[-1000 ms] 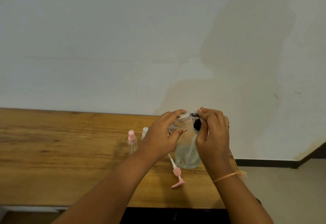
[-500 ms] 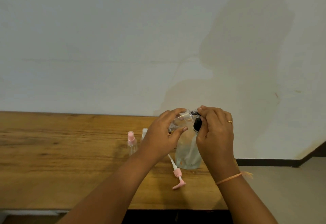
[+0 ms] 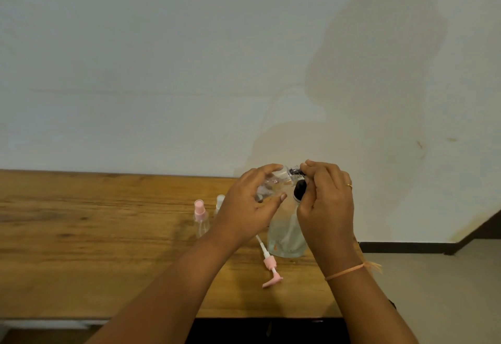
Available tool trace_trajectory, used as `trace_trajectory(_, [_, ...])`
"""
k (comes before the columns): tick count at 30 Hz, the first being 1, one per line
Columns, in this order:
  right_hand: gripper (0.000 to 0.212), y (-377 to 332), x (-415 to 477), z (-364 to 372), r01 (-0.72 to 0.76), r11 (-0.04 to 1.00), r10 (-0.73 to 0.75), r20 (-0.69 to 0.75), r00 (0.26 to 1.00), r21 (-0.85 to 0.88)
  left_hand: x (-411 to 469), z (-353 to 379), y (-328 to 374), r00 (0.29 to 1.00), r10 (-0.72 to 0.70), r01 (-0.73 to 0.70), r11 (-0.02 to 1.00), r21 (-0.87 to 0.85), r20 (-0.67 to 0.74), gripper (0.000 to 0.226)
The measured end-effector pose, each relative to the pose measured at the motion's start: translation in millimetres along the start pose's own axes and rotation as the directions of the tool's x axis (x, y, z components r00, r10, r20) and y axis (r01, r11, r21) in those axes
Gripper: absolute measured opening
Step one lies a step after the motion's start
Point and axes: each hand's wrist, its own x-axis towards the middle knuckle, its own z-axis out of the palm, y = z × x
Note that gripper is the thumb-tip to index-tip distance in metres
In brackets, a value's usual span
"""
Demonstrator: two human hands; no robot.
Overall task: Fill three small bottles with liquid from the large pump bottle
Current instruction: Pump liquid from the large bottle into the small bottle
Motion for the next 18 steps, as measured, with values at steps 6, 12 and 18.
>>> trace_trajectory(6, [0.028,17,-9,12,0.027,1.0,-0.027,0.025,0.999,-0.016,-1,-2,-4,0.999,-0.02,0.021,1.0,-0.019,0.042,0.042])
trace_trajectory(12, [0.027,9,-4,6,0.001,1.0,-0.002,0.016,1.0,0.03,0,-4,0,0.999,-0.03,0.032,0.999,-0.043,0.038,0.042])
trace_trajectory(18, [0.027,4,2,0,-0.001,0.999,0.0,0.02,1.0,0.039,1,-7,0,1.0,0.005,-0.005,0.999,-0.036,0.015,0.043])
